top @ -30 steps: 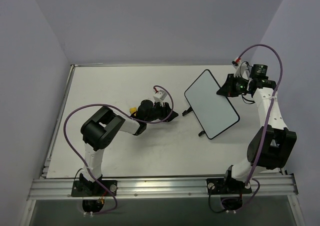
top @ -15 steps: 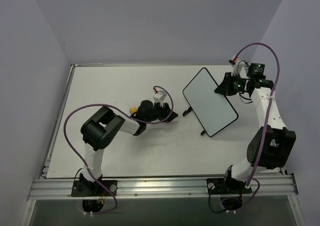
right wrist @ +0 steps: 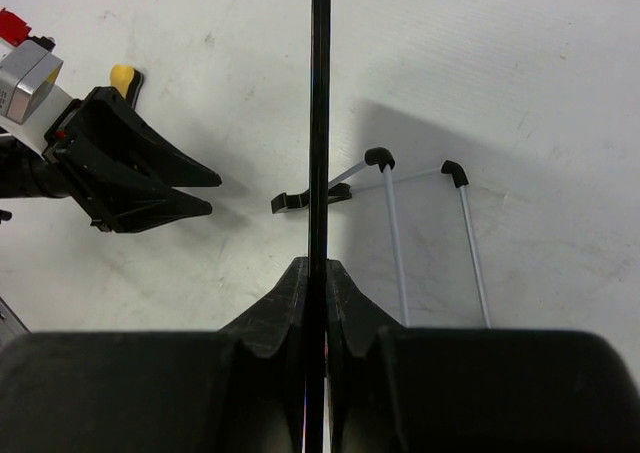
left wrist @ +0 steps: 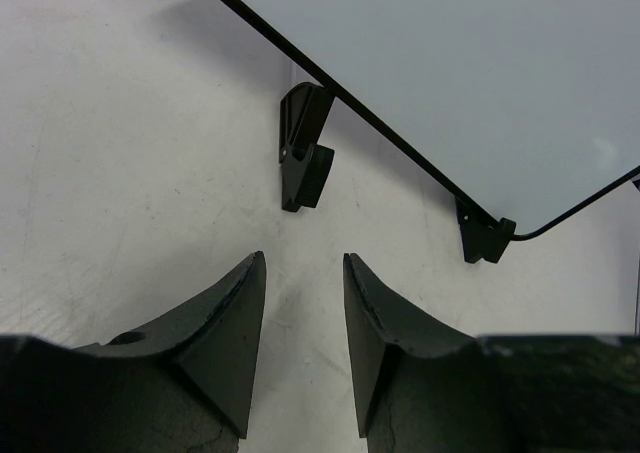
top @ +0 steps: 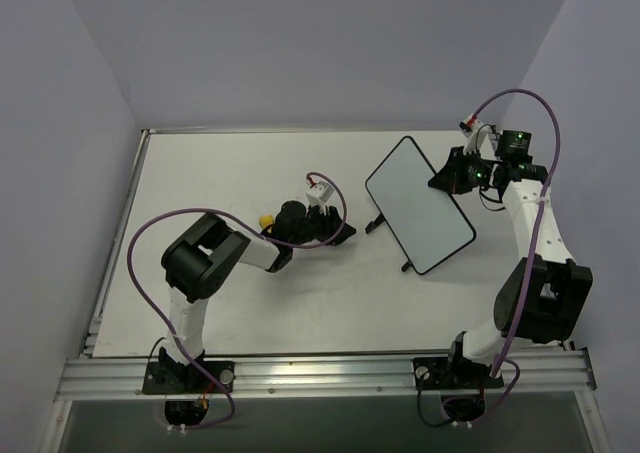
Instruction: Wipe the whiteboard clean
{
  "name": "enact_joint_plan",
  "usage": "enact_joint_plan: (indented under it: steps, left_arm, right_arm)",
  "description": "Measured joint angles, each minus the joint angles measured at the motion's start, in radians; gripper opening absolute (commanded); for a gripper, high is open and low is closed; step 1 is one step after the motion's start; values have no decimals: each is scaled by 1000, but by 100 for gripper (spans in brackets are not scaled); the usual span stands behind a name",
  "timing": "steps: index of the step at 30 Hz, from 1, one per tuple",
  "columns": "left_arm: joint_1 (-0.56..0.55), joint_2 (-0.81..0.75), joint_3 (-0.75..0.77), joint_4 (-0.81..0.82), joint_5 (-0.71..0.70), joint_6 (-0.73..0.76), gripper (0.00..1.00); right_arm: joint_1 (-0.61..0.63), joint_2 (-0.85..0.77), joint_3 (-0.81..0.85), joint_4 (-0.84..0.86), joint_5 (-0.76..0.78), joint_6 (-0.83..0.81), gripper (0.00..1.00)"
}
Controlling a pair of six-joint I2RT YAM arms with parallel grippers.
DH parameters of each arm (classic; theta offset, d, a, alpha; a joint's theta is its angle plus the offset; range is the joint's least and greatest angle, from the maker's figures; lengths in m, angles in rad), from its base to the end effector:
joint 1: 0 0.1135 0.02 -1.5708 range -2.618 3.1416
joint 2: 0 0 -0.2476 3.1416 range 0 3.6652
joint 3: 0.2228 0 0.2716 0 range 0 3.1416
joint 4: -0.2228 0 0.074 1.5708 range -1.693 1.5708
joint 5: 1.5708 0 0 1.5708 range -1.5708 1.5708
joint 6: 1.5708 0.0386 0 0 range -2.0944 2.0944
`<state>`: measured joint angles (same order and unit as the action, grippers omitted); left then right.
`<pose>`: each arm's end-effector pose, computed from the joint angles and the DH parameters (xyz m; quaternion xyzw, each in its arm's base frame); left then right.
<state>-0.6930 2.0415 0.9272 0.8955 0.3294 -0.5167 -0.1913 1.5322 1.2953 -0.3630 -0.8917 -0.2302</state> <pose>0.3081 -0.2721 0.0989 0.1699 0.7575 -0.4562 0.4350 0.3622 -0.0396 0.3016 -0.2167 0.7939 0.2849 0.4915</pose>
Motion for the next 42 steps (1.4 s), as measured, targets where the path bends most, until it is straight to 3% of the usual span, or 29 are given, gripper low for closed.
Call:
enact_joint_plan:
  steps: [25,40,42]
  left_arm:
    - [0,0,0,0,0,-1,45]
    - [0,0,0,6,0,-3,45]
    - [0,0,0,6,0,-3,45]
  right_arm:
    - [-3,-23,-45,-5,-27,1,0]
    - [37,68,-2,1,9,18,0]
    - [42,69,0,5,19,26,5]
